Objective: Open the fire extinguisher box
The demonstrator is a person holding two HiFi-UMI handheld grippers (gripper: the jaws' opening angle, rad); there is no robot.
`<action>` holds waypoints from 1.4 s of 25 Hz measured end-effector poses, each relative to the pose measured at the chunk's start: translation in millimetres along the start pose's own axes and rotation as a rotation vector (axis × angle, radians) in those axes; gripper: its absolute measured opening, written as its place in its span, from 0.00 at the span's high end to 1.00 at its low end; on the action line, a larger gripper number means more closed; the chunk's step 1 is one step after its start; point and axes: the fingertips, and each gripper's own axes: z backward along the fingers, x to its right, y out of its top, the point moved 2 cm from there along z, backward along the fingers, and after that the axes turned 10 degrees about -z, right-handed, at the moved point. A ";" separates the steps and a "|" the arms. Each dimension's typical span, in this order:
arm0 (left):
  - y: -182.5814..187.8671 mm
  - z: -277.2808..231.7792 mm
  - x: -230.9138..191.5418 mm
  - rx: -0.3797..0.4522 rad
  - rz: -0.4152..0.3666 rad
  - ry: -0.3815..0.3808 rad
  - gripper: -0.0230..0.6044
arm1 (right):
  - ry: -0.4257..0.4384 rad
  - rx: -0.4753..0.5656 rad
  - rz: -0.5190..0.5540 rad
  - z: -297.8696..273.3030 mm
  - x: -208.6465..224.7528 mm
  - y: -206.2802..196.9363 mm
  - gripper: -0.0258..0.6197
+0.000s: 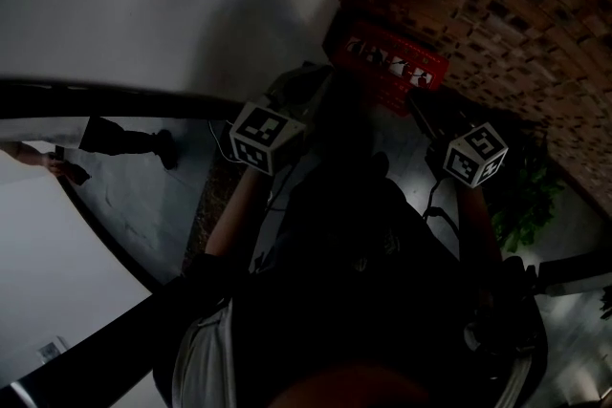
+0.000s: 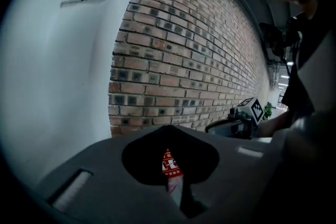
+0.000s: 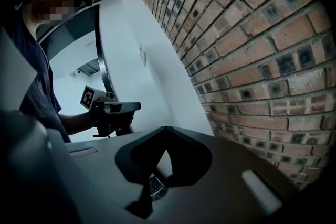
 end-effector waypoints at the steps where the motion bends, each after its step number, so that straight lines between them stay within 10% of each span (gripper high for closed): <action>1: 0.0 0.4 -0.1 0.001 -0.007 -0.003 0.96 | -0.001 -0.001 -0.002 -2.1 0.1 0.3 0.96; 22: -36.9 5.8 -47.2 0.059 0.070 -0.076 0.96 | -0.023 -0.086 0.103 -73.7 -38.8 7.6 0.96; 35: -11.6 -41.3 6.8 0.030 0.067 0.076 0.96 | 0.127 -0.139 0.135 -22.0 7.1 16.8 0.96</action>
